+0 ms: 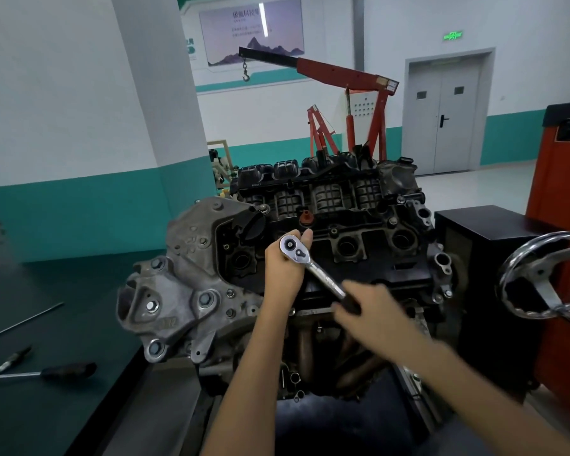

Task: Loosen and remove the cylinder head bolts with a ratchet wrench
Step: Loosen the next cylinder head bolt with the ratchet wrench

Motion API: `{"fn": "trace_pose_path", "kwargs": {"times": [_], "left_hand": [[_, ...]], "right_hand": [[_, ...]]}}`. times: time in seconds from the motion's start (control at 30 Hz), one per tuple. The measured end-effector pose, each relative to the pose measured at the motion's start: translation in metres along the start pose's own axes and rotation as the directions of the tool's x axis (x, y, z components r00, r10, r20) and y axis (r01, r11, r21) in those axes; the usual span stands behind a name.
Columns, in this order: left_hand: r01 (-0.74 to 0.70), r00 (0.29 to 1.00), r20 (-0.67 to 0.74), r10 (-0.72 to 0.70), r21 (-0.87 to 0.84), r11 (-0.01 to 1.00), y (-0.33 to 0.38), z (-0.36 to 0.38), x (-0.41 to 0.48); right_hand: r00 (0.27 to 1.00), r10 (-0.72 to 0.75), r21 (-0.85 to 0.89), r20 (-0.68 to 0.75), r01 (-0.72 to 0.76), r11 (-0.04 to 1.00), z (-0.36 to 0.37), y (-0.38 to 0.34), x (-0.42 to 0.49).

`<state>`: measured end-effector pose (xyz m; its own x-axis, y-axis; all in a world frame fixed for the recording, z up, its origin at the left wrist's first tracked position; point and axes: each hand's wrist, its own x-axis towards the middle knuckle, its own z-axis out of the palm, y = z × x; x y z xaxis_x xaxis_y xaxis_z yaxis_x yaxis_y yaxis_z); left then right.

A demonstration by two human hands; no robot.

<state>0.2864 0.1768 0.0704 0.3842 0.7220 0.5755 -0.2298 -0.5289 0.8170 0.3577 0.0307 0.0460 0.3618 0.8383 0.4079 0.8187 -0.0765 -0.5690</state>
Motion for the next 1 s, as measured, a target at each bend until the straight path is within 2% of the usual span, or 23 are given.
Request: {"fn": "trace_pose_path", "kwargs": {"times": [0.13, 0.2, 0.23, 0.3, 0.4, 0.5, 0.57, 0.6, 0.67, 0.73, 0.83, 0.93, 1.0], "left_hand": [[-0.054, 0.998, -0.039, 0.057, 0.071, 0.996, -0.003, 0.003, 0.001], [-0.084, 0.996, -0.014, 0.086, 0.100, 0.991, -0.003, -0.001, 0.000], [-0.083, 0.997, 0.001, 0.083, 0.100, 0.992, -0.003, -0.003, 0.001], [-0.078, 0.996, 0.048, 0.072, 0.146, 0.986, -0.005, -0.009, 0.005], [-0.106, 0.987, 0.146, 0.074, 0.223, 0.969, -0.003, -0.013, 0.012], [-0.100, 0.981, 0.184, 0.066, 0.185, 0.978, 0.001, -0.010, 0.013], [-0.070, 0.989, 0.135, 0.055, 0.109, 0.992, -0.002, -0.008, 0.009], [-0.062, 0.994, 0.094, 0.055, 0.066, 0.996, -0.005, -0.008, 0.006], [-0.057, 0.998, 0.039, 0.057, -0.001, 0.998, -0.009, -0.009, 0.002], [-0.055, 0.997, 0.045, 0.056, -0.022, 0.998, -0.010, -0.008, 0.002], [-0.021, 1.000, 0.020, 0.021, 0.001, 1.000, -0.009, -0.004, 0.004], [0.010, 1.000, 0.005, -0.010, 0.011, 1.000, -0.012, -0.005, 0.008], [0.020, 0.999, 0.036, -0.022, 0.036, 0.999, -0.011, -0.009, 0.009]], "right_hand": [[0.992, 0.108, 0.412, -0.069, -0.071, 0.909, 0.071, -0.036, -0.025], [0.988, 0.145, 0.495, -0.060, -0.097, 0.864, 0.085, -0.046, -0.023], [0.989, 0.144, 0.473, -0.042, -0.107, 0.874, 0.083, -0.045, -0.021], [0.997, 0.078, 0.347, 0.019, -0.079, 0.935, 0.063, -0.031, -0.017], [0.984, -0.067, 0.048, 0.163, 0.060, 0.997, -0.001, 0.001, 0.001], [0.961, -0.085, -0.256, 0.262, 0.154, 0.954, -0.066, 0.013, 0.038], [0.962, -0.126, -0.404, 0.241, 0.217, 0.889, -0.078, 0.012, 0.052], [0.968, -0.132, -0.412, 0.211, 0.211, 0.887, -0.074, 0.012, 0.052], [0.984, -0.119, -0.297, 0.130, 0.153, 0.943, -0.047, 0.013, 0.035], [0.998, -0.058, -0.055, 0.021, 0.059, 0.997, -0.011, 0.008, 0.007], [0.992, 0.095, 0.210, -0.085, -0.075, 0.975, 0.046, -0.015, -0.015], [0.983, 0.144, 0.307, -0.118, -0.102, 0.946, 0.083, -0.038, -0.016], [0.990, 0.119, 0.268, -0.080, -0.093, 0.959, 0.076, -0.035, -0.013]]}}
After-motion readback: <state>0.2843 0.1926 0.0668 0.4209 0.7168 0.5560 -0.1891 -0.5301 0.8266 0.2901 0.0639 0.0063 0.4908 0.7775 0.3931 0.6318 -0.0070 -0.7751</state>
